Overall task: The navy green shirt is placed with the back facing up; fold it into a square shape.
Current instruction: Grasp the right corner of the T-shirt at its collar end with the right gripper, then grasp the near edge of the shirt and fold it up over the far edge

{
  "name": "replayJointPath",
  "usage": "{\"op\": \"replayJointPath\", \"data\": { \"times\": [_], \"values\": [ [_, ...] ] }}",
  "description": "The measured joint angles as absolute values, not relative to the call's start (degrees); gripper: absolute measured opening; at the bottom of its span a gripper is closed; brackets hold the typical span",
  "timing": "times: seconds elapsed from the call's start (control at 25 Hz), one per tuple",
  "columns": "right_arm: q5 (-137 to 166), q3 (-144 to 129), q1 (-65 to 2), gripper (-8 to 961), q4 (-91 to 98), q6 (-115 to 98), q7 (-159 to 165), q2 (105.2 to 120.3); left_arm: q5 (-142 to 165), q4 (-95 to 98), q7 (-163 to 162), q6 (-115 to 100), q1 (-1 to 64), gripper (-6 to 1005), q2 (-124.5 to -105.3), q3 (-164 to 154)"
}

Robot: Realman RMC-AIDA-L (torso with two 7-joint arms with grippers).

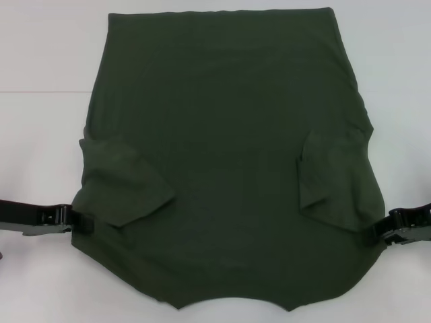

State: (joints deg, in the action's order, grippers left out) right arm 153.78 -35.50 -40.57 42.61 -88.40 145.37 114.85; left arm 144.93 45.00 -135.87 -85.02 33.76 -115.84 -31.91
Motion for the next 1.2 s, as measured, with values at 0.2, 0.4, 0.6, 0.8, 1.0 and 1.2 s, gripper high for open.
{"op": "replayJointPath", "data": {
  "times": [0.2, 0.4, 0.6, 0.8, 1.0, 1.2],
  "values": [
    [153.88, -35.57, -40.60, 318, 42.54, -88.41, 145.37, 114.81, 144.93, 45.00, -135.87, -84.98, 33.75, 53, -115.84, -31.90],
    [153.90, -35.62, -40.54, 177, 42.53, -88.42, 145.28, 114.74, 144.90, 45.00, -135.84, -84.98, 33.77, 54, -115.77, -31.91],
    [153.75, -35.97, -40.60, 58, 42.53, -88.55, 144.47, 114.58, 144.09, 44.95, -135.80, -85.06, 33.86, 54, -115.51, -31.91],
    [153.55, -36.13, -40.78, 58, 42.80, -91.84, 141.03, 114.22, 142.72, 44.39, -135.23, -87.50, 33.78, 54, -114.17, -31.90],
    [153.36, -36.13, -40.34, 58, 42.65, -99.63, 133.56, 114.15, 142.47, 41.69, -135.64, -91.77, 33.76, 54, -111.89, -31.90],
    [153.60, -37.11, -39.36, 58, 42.48, -106.56, 126.09, 114.20, 143.33, 37.22, -135.93, -97.39, 33.58, 55, -109.26, -32.08]
  ]
}}
